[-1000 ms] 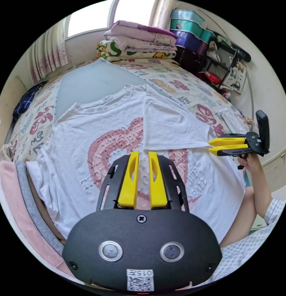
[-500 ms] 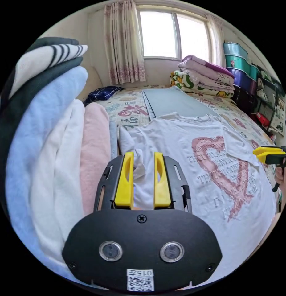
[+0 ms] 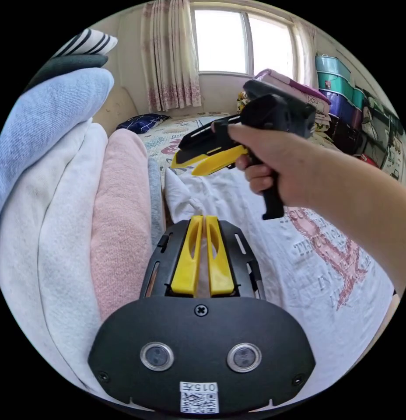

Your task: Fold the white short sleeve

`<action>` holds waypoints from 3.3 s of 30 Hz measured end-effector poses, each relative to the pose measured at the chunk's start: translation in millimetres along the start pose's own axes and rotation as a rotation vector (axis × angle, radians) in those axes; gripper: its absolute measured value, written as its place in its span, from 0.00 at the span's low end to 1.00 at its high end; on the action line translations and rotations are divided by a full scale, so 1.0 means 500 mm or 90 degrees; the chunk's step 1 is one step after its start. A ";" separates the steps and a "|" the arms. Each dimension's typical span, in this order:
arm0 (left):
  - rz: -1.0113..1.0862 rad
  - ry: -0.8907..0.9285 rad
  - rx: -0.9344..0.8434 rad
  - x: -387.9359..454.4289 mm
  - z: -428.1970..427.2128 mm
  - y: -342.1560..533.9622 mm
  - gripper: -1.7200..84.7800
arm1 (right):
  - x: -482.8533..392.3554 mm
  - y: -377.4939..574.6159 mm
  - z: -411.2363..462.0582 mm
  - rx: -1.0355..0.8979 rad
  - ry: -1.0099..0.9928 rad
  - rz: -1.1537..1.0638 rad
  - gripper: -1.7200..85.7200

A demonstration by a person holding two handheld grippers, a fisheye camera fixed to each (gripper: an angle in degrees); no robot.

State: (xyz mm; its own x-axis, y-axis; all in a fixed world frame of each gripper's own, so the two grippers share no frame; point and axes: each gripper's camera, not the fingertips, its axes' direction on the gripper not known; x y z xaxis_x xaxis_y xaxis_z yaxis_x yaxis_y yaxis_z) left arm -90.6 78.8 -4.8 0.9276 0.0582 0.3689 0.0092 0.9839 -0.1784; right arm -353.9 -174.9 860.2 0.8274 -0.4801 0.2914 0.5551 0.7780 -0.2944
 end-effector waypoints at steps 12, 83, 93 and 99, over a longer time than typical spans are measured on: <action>0.022 0.034 -0.034 -0.016 0.019 0.008 0.01 | 0.110 -0.026 0.243 -0.102 0.125 -0.109 0.15; 0.217 0.111 0.080 -0.046 0.012 0.028 0.01 | 0.426 0.340 -0.188 0.122 0.179 0.013 0.02; 0.393 0.271 0.029 0.029 0.023 0.033 0.02 | 0.560 0.546 -0.303 0.141 0.171 0.162 0.02; 0.393 0.274 -0.012 0.008 0.032 0.028 0.03 | 0.544 0.577 -0.322 0.132 0.186 0.160 0.02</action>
State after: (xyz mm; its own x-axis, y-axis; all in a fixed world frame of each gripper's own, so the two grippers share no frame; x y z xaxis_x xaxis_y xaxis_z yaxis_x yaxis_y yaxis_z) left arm -92.8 95.2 8.6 0.8303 0.5236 -0.1909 -0.5570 0.7908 -0.2537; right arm 44.8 -146.4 708.1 0.9405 -0.3368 -0.0447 0.3292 0.9358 -0.1259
